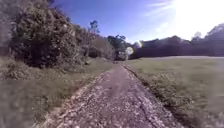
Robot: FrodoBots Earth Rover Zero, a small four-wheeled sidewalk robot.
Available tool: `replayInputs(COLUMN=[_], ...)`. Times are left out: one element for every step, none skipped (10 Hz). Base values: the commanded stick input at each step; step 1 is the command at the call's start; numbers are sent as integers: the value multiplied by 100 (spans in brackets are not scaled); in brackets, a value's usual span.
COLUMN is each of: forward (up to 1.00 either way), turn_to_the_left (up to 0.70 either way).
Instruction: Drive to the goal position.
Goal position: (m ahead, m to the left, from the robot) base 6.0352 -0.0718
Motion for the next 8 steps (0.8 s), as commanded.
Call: replayInputs(forward=[70,70,70,70,70,70,70,70], turn_to_the_left=[-2,-9,-17,-22,0,0,0,0])
